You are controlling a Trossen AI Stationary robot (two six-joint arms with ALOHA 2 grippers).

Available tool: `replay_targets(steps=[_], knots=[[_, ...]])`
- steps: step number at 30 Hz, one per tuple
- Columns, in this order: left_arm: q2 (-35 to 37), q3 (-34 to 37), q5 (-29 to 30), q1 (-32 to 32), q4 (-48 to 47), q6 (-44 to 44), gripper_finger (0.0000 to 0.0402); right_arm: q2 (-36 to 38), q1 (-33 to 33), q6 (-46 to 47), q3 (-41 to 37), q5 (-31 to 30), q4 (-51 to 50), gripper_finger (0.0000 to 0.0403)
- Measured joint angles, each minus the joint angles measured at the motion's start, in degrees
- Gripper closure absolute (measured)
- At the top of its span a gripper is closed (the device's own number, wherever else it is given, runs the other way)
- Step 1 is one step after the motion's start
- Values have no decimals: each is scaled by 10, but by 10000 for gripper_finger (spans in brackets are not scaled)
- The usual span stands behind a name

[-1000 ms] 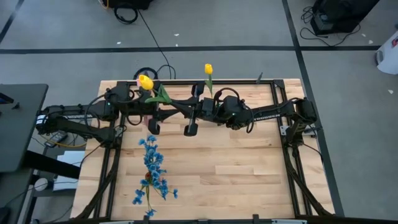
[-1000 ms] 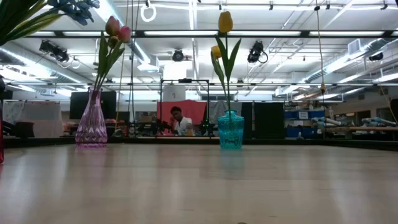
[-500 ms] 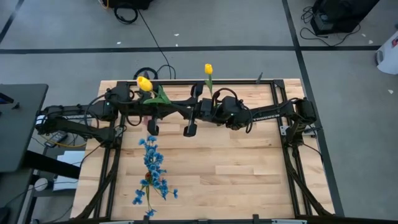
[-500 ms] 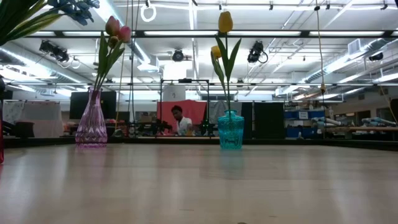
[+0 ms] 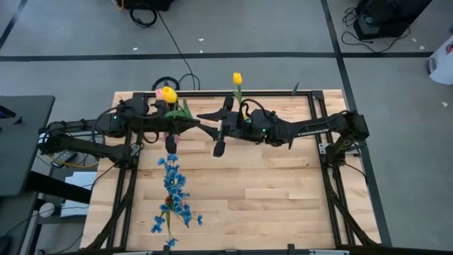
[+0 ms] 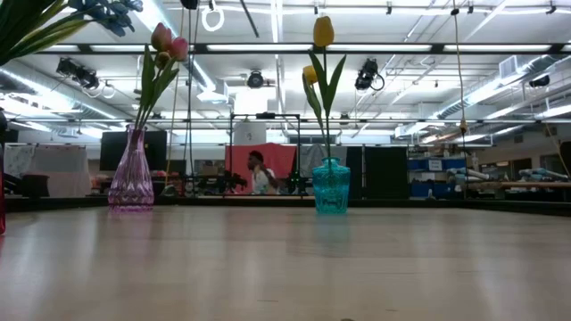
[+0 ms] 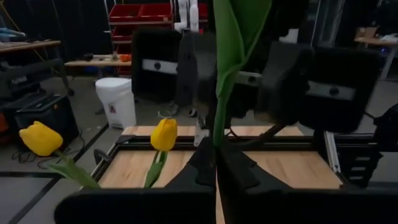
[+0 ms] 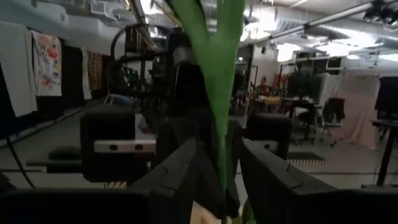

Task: Sort flowers into vase by color
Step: Put the yellow tulip into the blue vase

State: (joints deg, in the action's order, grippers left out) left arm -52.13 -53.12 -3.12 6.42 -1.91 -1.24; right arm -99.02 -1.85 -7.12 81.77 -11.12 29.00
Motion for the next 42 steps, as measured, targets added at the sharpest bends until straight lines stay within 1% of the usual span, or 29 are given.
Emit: replay_targets(steps=[9,13,17,23,26,29,35,37,39,42], knots=[[-38,0,15,0,11,-2,400,-12,12,-1,0,-6,1,280],[-46,0,15,0,5,-2,400,-13,13,-4,0,-9,1,292],[-45,0,15,0,5,-9,399,-13,12,-6,0,-8,1,320],[-44,0,15,0,-1,-9,398,-13,12,-22,0,-8,0,382],[-44,0,15,0,-1,-12,394,-13,12,-29,0,-8,-1,387],[-41,0,15,0,-5,-10,368,-13,12,-25,0,-13,-1,385],[-5,0,15,0,-36,-21,270,-11,9,-17,0,-13,-1,386],[8,0,15,0,-48,-25,246,-11,7,-16,0,-14,-1,386],[20,0,15,0,-66,-26,230,-11,4,-16,0,-15,-1,386],[38,0,7,-1,-98,-18,222,-3,-7,-25,0,-15,-7,386]])
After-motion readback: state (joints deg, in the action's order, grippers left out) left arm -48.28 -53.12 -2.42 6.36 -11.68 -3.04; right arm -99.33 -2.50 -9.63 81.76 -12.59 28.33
